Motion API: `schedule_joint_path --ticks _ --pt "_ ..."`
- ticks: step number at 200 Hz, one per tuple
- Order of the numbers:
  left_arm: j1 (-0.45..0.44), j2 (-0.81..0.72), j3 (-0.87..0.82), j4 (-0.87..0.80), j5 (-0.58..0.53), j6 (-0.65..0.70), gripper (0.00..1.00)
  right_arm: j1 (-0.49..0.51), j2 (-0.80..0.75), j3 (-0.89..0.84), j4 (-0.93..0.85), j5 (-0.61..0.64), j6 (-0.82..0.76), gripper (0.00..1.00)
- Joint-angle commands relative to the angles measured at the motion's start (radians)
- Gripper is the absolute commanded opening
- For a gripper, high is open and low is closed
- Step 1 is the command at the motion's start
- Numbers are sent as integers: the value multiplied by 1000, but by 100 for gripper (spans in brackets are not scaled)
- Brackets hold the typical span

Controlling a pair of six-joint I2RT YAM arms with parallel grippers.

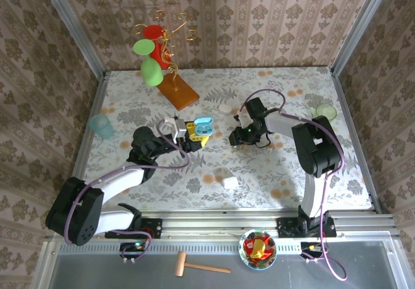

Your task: Insert the wireless bluetooth earbuds into the charging case

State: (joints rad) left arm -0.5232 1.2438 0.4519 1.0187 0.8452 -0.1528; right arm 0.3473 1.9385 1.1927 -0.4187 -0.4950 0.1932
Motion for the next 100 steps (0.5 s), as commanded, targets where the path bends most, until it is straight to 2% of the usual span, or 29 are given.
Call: schedule_joint_path --ticks 1,54,100 --pt "-4 9 13 45 24 15 25 6 -6 -17 -26 -19 8 35" --pt "-4 5 7 44 19 13 25 5 11 -11 -14 -11 26 23" --pt "-4 14 10 52 21 10 25 5 2 -16 -7 -14 47 17"
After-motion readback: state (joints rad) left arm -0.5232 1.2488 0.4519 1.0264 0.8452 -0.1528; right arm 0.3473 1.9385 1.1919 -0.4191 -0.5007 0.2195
